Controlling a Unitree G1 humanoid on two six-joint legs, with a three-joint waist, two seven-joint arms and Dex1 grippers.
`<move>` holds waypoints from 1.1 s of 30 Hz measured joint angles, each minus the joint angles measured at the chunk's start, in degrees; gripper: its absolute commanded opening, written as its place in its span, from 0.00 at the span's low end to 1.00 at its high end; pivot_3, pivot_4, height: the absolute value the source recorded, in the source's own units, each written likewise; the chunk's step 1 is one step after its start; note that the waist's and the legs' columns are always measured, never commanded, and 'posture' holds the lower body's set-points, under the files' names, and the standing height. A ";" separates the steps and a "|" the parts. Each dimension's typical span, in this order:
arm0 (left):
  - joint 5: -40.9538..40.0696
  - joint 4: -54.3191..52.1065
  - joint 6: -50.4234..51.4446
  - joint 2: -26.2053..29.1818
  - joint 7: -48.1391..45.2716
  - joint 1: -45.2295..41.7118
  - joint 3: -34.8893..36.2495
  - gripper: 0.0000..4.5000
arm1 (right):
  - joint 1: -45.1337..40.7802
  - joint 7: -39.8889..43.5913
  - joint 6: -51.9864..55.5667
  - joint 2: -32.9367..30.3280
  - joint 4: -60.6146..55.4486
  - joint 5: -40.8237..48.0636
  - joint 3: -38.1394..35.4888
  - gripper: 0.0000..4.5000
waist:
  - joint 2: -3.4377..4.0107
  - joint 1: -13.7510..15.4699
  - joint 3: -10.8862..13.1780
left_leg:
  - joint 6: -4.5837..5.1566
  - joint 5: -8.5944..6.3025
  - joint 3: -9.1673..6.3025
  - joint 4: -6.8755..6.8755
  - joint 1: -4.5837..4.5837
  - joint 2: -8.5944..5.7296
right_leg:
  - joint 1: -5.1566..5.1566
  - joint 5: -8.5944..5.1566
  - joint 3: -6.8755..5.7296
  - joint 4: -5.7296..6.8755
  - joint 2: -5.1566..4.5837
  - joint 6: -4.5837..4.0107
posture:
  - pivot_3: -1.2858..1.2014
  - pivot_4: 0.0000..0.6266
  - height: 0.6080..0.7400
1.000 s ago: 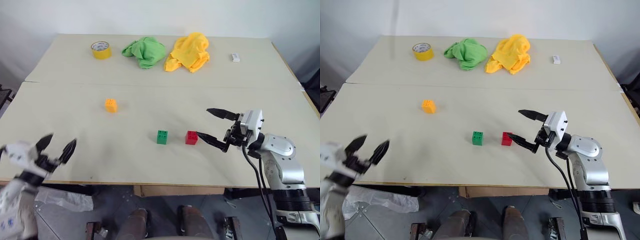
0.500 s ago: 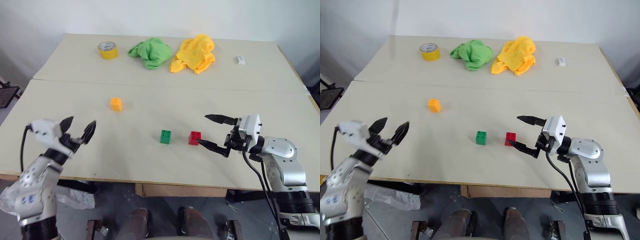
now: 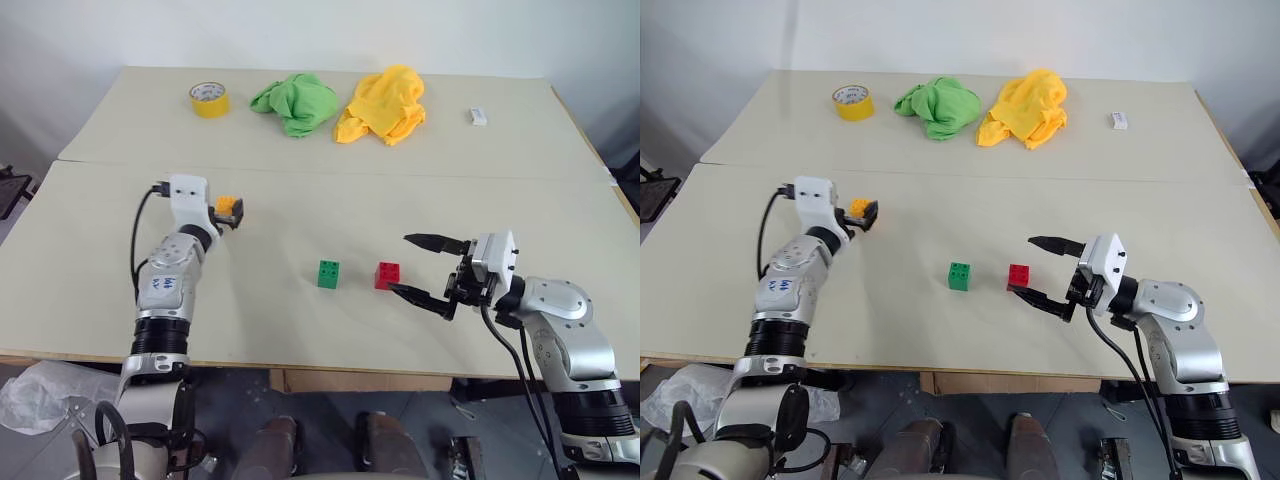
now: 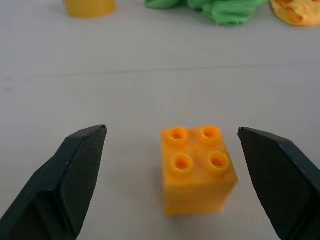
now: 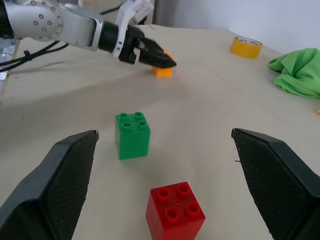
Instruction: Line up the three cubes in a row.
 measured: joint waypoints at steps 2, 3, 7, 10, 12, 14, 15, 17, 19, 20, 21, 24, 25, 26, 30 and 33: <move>-0.22 1.17 0.00 -0.88 -0.55 0.04 0.03 0.66 | 0.00 -0.56 0.11 0.01 0.00 -0.03 -0.01 1.00 | 0.00 0.07 0.00 | 0.00 0.00 0.00 0.02 -0.02 0.00 | -0.01 0.00 -0.01 0.00 0.00 0.00 | 0.52 0.24 1.00; -0.26 1.22 0.00 -1.00 -0.92 0.04 0.00 0.59 | 0.00 -0.72 0.10 0.01 0.00 -0.05 0.00 1.00 | -0.01 0.09 0.00 | 0.00 0.00 0.00 0.03 -0.03 0.01 | -0.01 0.00 -0.01 0.00 0.00 0.00 | 0.52 0.24 1.00; -0.27 1.30 -0.53 -0.75 -1.63 0.03 0.13 0.33 | 0.46 -0.91 0.05 0.03 0.00 -0.15 0.00 1.00 | 0.00 0.13 0.00 | 0.00 0.00 0.00 0.03 -0.02 0.01 | -0.01 0.00 0.00 0.01 -0.01 0.00 | 0.52 0.24 1.00; -0.44 1.68 -6.14 2.22 -8.02 0.80 -0.74 0.33 | 1.25 -2.01 -0.48 0.48 -0.02 -0.56 -0.01 1.00 | -0.01 0.02 0.01 | -0.01 0.00 0.00 0.02 -0.02 0.03 | -0.02 0.00 -0.01 -0.01 -0.05 0.00 | 0.52 0.24 1.00; -3.72 1.49 -10.00 6.02 -19.57 1.89 -0.58 0.33 | 2.11 -2.56 -0.58 0.55 -0.18 -0.62 -0.06 1.00 | 0.00 -0.16 0.00 | -0.02 0.00 0.02 -0.01 -0.02 0.05 | -0.03 0.00 -0.03 -0.03 -0.10 0.00 | 0.52 0.24 1.00; -8.27 1.25 -13.94 11.32 -35.85 3.50 -0.61 0.33 | 3.58 -2.83 -0.65 0.50 -0.69 -0.62 -0.16 1.00 | 0.00 -0.46 0.00 | -0.02 0.00 0.02 -0.02 -0.03 0.08 | -0.02 0.00 -0.09 -0.07 -0.13 -0.01 | 0.52 0.24 1.00; -9.90 0.92 -15.25 13.95 -43.58 4.13 -1.13 0.33 | 4.26 -2.83 -0.65 0.42 -0.95 -0.62 -0.20 1.00 | 0.00 -0.59 0.00 | -0.02 0.00 0.01 -0.01 -0.03 0.08 | -0.01 -0.01 -0.10 -0.07 -0.14 -0.01 | 0.52 0.24 1.00; -12.37 -0.05 -16.62 17.59 -55.60 4.33 -1.90 0.33 | 4.84 -2.83 -0.64 0.21 -1.02 -0.62 -0.23 1.00 | 0.02 -0.94 0.01 | -0.01 0.00 -0.01 0.02 -0.03 0.07 | 0.05 -0.01 -0.11 -0.07 -0.17 -0.02 | 0.52 0.24 1.00; -13.11 0.07 -16.91 19.86 -65.89 2.24 -4.74 0.33 | 4.88 -2.79 -0.69 -0.11 -1.07 -0.61 -0.34 1.00 | 0.02 -0.57 0.01 | 0.01 0.01 -0.08 0.09 -0.03 0.03 | 0.14 -0.01 -0.19 -0.09 -0.18 -0.01 | 0.52 0.24 1.00; -12.85 0.54 -17.49 20.39 -69.46 1.02 -6.33 0.33 | 4.89 -2.78 -0.81 -0.22 -1.10 -0.61 -0.38 1.00 | 0.02 -0.39 0.01 | 0.02 0.01 -0.08 0.09 -0.02 0.00 | 0.15 -0.01 -0.20 -0.08 -0.15 -0.01 | 0.52 0.24 1.00; -12.07 1.74 -18.77 20.70 -73.80 -0.91 -8.47 0.33 | 4.89 -2.79 -0.97 -0.32 -1.11 -0.63 -0.42 1.00 | 0.02 -0.19 0.01 | 0.05 0.02 -0.09 0.08 -0.02 -0.05 | 0.14 -0.01 -0.20 -0.08 -0.11 -0.01 | 0.52 0.24 1.00; -8.88 8.26 -24.75 18.81 -79.30 -5.02 -12.50 0.33 | 5.04 -2.84 -1.11 -0.43 -1.12 -0.68 -0.55 1.00 | 0.02 -0.02 0.01 | 0.09 0.02 -0.09 0.05 -0.03 -0.10 | 0.10 -0.01 -0.21 -0.03 -0.05 -0.01 | 0.52 0.24 1.00; -7.51 11.52 -27.42 17.47 -79.30 -6.27 -13.51 0.33 | 5.24 -2.90 -1.15 -0.47 -1.22 -0.69 -0.66 1.00 | 0.02 0.07 0.01 | 0.09 0.02 -0.09 0.05 -0.03 -0.10 | 0.10 0.00 -0.22 -0.04 -0.04 -0.01 | 0.52 0.24 1.00; -6.29 14.88 -30.11 16.17 -79.29 -7.30 -14.30 0.33 | 5.50 -3.03 -1.14 -0.48 -1.34 -0.70 -0.73 1.00 | 0.01 0.10 0.01 | 0.10 0.03 -0.09 0.04 -0.04 -0.11 | 0.09 0.00 -0.24 -0.03 -0.03 -0.01 | 0.52 0.24 1.00; -2.49 26.45 -37.40 12.58 -79.25 -9.61 -15.98 0.33 | 6.74 -3.79 -0.94 -0.52 -2.56 -0.69 -0.83 1.00 | 0.00 -0.11 0.02 | 0.12 0.04 -0.06 0.05 -0.13 -0.11 | -0.01 0.00 -0.25 0.00 -0.01 0.01 | 0.52 0.24 1.00; -0.32 33.33 -39.93 10.73 -79.14 -12.62 -16.20 0.33 | 10.02 -4.76 -0.09 -1.19 -5.28 -0.55 -2.17 1.00 | 0.00 0.11 0.02 | 0.13 0.04 -0.06 0.05 -0.13 -0.10 | -0.01 0.00 -0.28 0.03 -0.01 0.01 | 0.52 0.24 1.00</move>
